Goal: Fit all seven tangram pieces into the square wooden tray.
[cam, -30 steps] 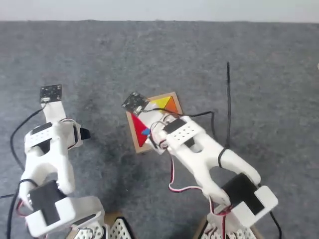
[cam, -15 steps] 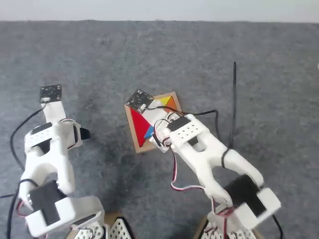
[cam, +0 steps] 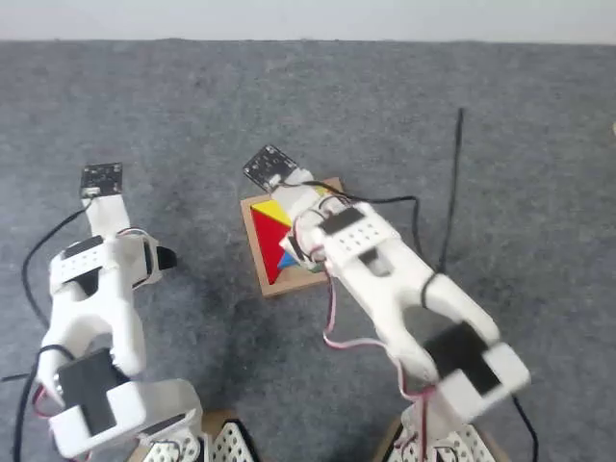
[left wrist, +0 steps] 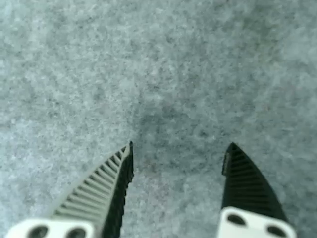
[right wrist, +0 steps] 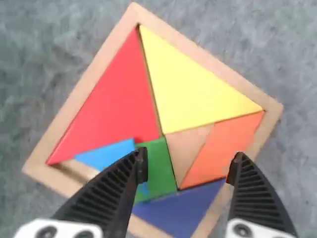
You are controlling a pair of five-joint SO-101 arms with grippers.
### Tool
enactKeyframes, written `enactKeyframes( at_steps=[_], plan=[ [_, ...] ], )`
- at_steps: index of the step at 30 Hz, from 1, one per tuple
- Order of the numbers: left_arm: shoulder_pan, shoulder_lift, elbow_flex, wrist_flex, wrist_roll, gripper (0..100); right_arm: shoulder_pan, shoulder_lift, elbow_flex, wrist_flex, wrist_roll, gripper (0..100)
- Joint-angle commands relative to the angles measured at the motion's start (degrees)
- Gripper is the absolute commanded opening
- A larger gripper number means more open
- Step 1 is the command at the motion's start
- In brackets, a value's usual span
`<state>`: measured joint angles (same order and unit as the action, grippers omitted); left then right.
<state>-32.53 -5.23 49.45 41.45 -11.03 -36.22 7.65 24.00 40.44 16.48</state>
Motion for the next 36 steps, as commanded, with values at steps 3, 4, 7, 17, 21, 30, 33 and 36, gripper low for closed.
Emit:
enactKeyframes(
  at_steps=[3,4,7,17,21,30,33,36],
  plan=[
    [0.4,-0.4,-0.9,-0.8,0.2,28,0.5,4.7,-8.6,4.3,-0.5,27.0],
    [0.4,-0.4,-0.9,-0.8,0.2,28,0.4,4.7,-8.5,4.5,-0.6,27.0],
    [0.4,-0.4,-0.9,-0.8,0.2,28,0.2,4.7,-8.5,6.1,-0.7,27.0],
    [0.4,-0.4,-0.9,-0.8,0.2,28,-3.4,1.0,-4.3,6.9,-2.3,27.0],
    [0.4,-0.4,-0.9,-0.8,0.2,28,-6.2,-5.5,2.8,3.2,-2.2,27.0],
    [0.4,-0.4,-0.9,-0.8,0.2,28,-1.7,-9.4,4.5,2.5,-2.4,27.0],
    [0.4,-0.4,-0.9,-0.8,0.3,28,-1.5,-10.2,5.1,2.9,-2.4,27.0],
    [0.4,-0.4,-0.8,-0.8,0.1,28,-1.2,-12.0,6.5,3.4,-2.3,27.0]
  ],
)
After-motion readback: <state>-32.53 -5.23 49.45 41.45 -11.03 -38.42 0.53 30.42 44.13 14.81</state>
